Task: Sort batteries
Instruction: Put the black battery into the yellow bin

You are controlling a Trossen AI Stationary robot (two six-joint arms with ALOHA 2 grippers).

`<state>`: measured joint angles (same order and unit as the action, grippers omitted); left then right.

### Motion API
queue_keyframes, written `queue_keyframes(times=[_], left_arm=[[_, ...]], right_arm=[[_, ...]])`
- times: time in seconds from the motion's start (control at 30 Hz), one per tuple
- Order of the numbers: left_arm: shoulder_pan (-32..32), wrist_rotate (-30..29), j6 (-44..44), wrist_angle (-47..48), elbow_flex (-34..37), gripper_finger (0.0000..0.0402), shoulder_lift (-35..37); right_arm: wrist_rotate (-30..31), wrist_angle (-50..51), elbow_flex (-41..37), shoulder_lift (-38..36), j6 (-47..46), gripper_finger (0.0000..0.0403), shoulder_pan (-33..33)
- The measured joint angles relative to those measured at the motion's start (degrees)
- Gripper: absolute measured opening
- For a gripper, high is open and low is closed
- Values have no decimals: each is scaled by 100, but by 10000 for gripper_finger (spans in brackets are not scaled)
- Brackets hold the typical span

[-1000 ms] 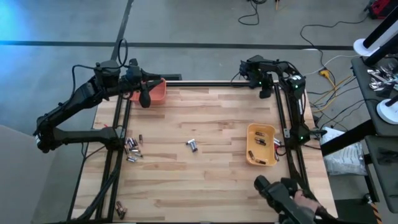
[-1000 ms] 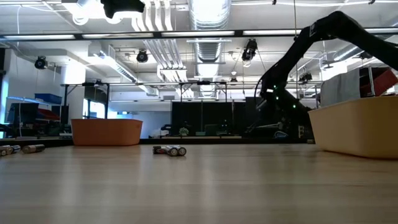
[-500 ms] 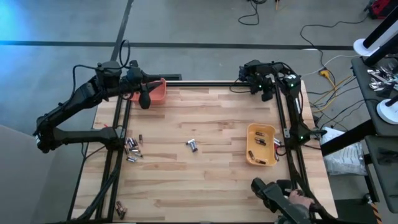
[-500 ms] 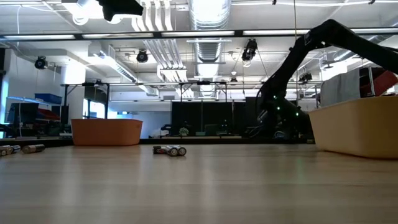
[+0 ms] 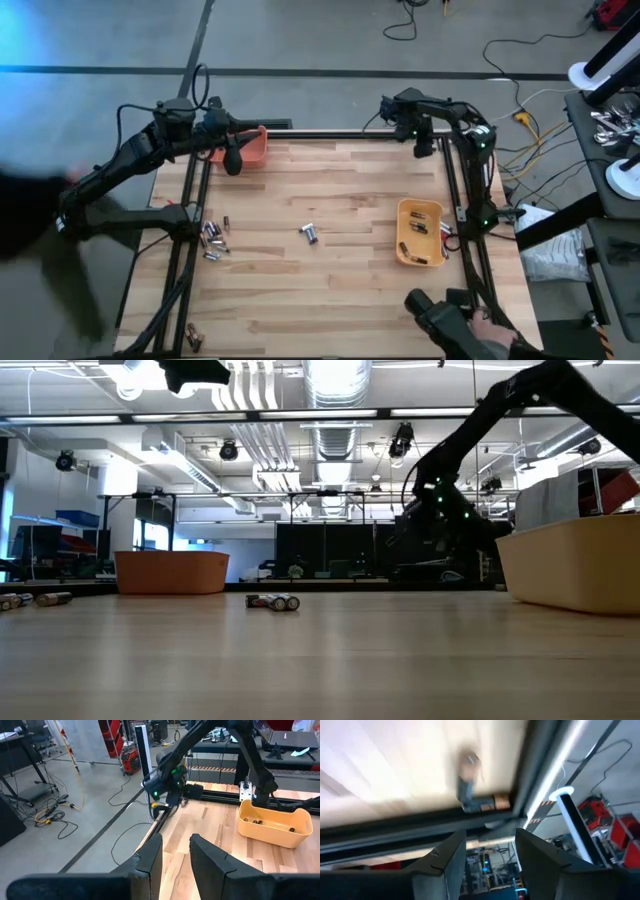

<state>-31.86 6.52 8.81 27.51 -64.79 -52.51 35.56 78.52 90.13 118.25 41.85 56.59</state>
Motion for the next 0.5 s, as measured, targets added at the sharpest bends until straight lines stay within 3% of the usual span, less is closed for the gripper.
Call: queue_keyframes(times=[0.23,0.5], left_arm=[[0,0,9,-1,0,80,0],[-2,-2,12,0,0,80,0]], right_arm=[[571,20,-38,352,-56,156,280],[637,252,-202,827,-347,137,270]])
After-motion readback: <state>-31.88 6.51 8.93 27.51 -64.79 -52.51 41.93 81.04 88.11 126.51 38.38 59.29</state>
